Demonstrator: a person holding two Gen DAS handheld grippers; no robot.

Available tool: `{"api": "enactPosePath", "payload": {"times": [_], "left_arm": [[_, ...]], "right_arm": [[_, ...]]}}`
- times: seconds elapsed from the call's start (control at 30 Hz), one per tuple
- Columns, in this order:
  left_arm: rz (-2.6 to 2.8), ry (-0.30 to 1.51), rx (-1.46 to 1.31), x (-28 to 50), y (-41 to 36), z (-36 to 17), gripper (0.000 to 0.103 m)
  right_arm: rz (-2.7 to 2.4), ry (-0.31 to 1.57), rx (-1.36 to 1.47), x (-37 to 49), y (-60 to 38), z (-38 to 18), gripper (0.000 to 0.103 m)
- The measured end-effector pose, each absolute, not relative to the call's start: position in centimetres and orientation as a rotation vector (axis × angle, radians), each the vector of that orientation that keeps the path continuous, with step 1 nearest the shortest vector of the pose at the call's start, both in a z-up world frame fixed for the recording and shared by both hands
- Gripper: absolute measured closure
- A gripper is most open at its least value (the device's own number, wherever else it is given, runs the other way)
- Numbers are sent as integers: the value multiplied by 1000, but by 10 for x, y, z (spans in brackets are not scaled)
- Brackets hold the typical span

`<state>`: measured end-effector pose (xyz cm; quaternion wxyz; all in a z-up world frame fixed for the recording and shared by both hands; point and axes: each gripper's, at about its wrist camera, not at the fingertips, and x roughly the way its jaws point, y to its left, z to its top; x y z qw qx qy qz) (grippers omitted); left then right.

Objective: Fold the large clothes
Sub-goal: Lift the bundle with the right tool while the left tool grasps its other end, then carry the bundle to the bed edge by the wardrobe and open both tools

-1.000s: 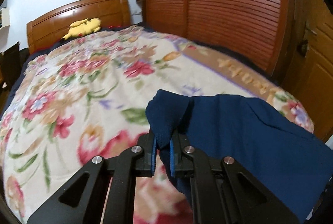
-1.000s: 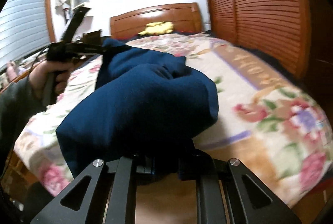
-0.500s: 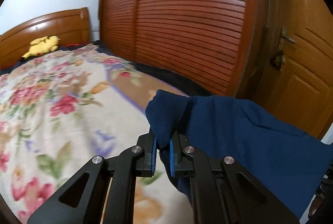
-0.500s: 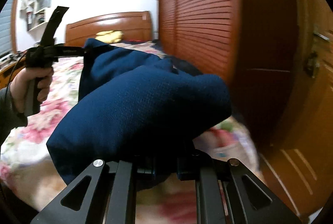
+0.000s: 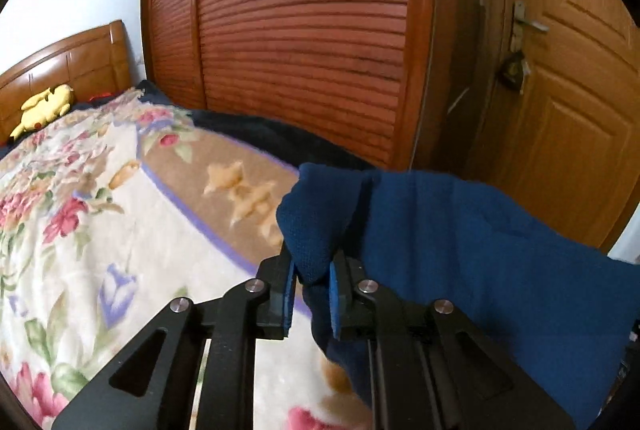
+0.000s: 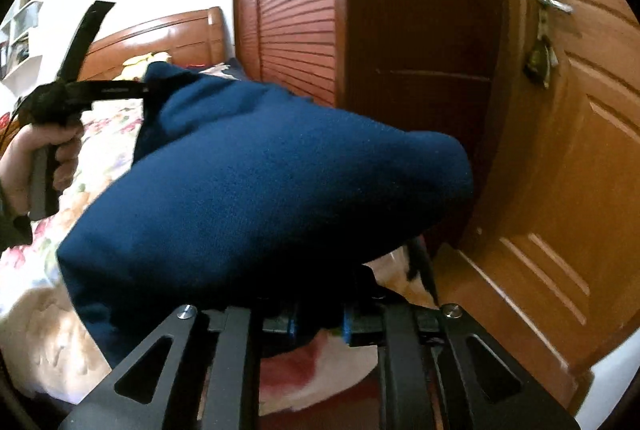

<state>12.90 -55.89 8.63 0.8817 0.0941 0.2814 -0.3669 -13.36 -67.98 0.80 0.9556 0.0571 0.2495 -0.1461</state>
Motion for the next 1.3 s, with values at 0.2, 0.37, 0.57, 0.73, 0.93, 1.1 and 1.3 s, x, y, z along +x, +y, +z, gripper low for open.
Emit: {"api": "enactPosePath", "payload": {"times": [0.2, 0.37, 0.57, 0.73, 0.93, 1.1, 1.3], "left_arm": [[-771, 595, 250, 116, -538, 71, 76], [-792, 610, 250, 99, -501, 57, 59], [-780, 605, 307, 69, -456, 43, 24], [-776, 608, 284, 42, -422, 40, 17], [-764, 602, 262, 4, -382, 43, 17], [-738, 585, 244, -17, -346, 43, 17], [-658, 580, 248, -31, -303, 39, 17]], "right_arm": [[-362, 501, 92, -137, -678, 32, 63], [-398, 452, 11, -157, -653, 58, 63], [-347, 373, -24, -169, -618, 83, 58], [-235, 403, -56, -147, -585, 76, 56], [-163, 470, -49, -113, -583, 62, 56], [-213, 502, -44, -102, -600, 49, 52], [-197, 545, 36, -89, -617, 30, 47]]}}
